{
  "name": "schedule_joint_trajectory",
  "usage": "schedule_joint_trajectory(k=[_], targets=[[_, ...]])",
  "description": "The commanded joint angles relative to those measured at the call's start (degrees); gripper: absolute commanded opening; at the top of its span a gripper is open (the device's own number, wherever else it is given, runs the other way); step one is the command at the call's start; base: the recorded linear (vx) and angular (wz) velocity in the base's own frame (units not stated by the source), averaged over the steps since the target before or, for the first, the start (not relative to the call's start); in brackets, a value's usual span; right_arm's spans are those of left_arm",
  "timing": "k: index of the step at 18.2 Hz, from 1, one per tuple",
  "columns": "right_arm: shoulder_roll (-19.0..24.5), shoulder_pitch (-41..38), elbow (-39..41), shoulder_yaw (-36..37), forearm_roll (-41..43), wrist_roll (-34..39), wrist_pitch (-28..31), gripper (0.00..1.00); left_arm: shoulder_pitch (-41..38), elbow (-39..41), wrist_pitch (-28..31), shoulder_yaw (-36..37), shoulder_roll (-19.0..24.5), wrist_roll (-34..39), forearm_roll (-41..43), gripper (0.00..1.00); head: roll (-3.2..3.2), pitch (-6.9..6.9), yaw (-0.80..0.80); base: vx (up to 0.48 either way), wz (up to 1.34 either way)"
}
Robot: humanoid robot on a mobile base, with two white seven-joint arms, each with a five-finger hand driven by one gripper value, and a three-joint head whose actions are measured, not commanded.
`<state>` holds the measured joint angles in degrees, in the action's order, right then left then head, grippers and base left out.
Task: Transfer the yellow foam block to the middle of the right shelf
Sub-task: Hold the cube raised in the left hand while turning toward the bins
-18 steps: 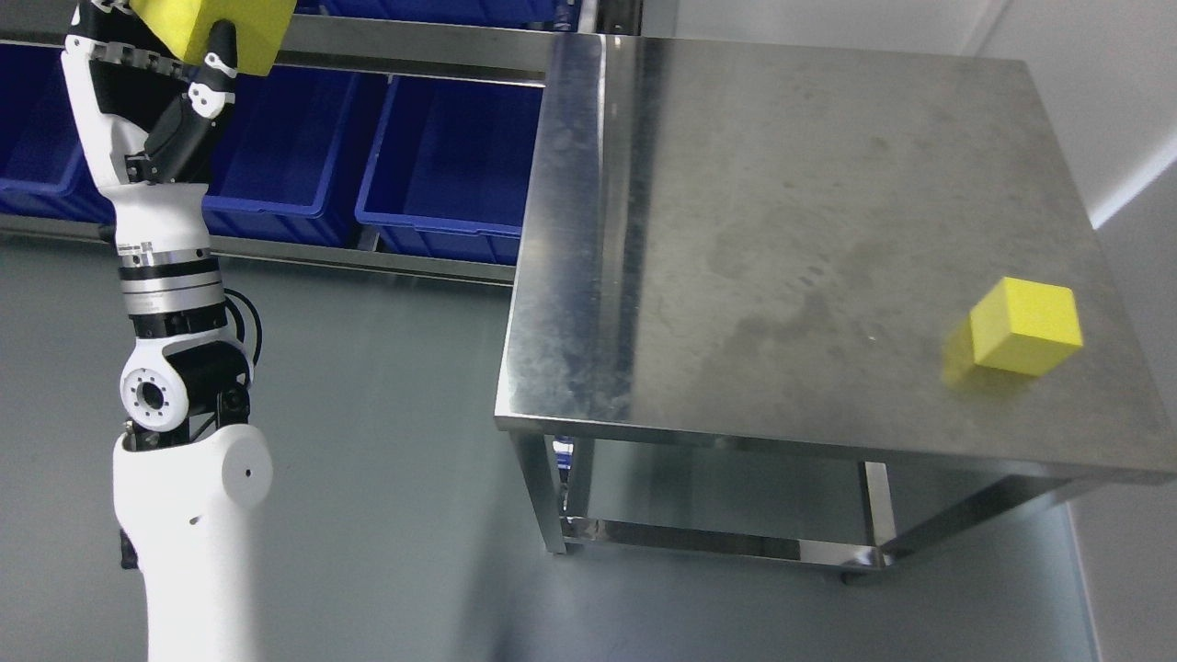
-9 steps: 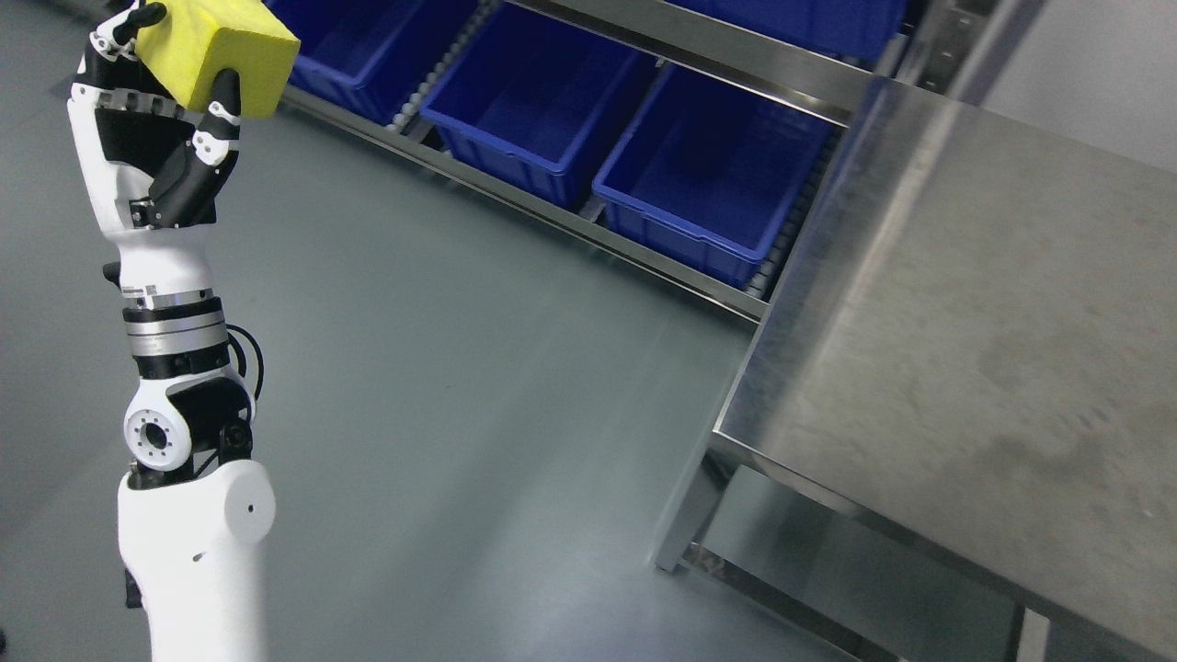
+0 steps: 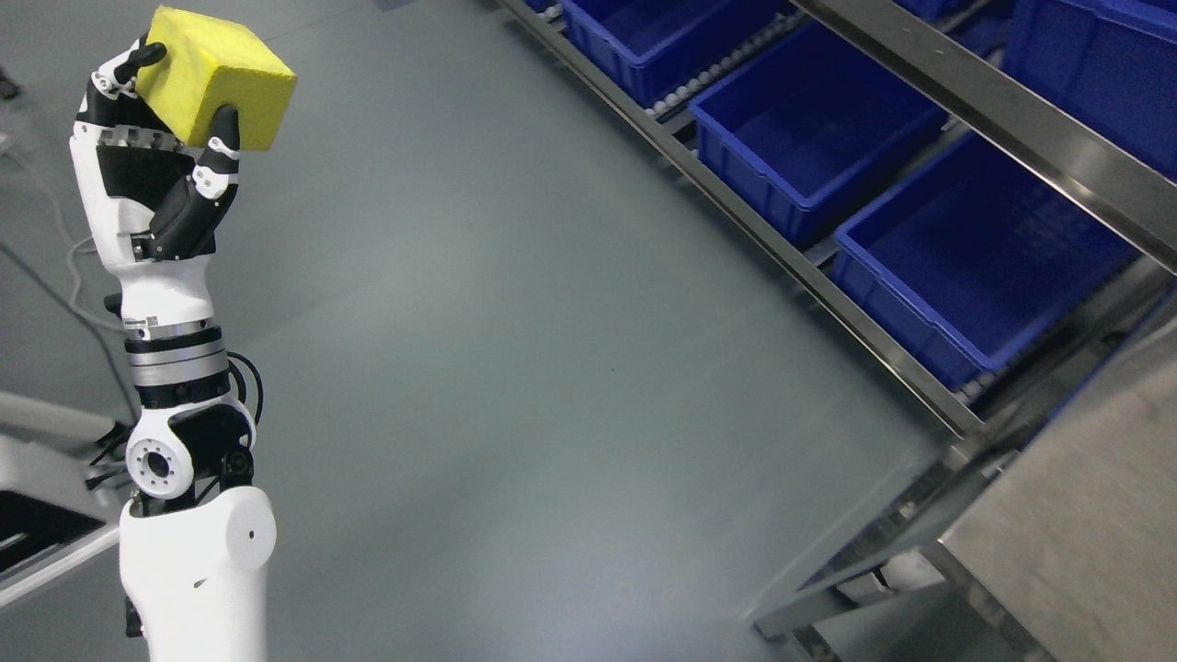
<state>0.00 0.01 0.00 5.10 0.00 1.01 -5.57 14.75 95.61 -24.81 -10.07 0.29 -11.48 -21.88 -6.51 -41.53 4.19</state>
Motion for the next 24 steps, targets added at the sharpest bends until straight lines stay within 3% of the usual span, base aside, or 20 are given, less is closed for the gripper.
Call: schedule_joint_trajectory(k=[1, 11, 24], targets=[[-1.0, 0.1, 1.0, 0.0, 0.0, 0.0, 0.0, 1.00, -0.8, 0.7, 0.0, 0.0, 0.7, 0.0, 0.0, 0.30, 0.00, 0.00, 0.00, 0.033, 0.78], [-1.0, 0.1, 1.0, 0.0, 0.0, 0.0, 0.0, 1.00, -1.1, 0.5, -0.3, 0.7, 0.7, 0.0, 0.0, 0.30, 0.00, 0.00, 0.00, 0.062, 0.52], [-1.0, 0.1, 1.0, 0.0, 0.0, 0.0, 0.0, 1.00, -1.8, 0.4, -0.8, 1.9, 0.7, 0.0, 0.0, 0.30, 0.00, 0.00, 0.00, 0.177, 0.13]])
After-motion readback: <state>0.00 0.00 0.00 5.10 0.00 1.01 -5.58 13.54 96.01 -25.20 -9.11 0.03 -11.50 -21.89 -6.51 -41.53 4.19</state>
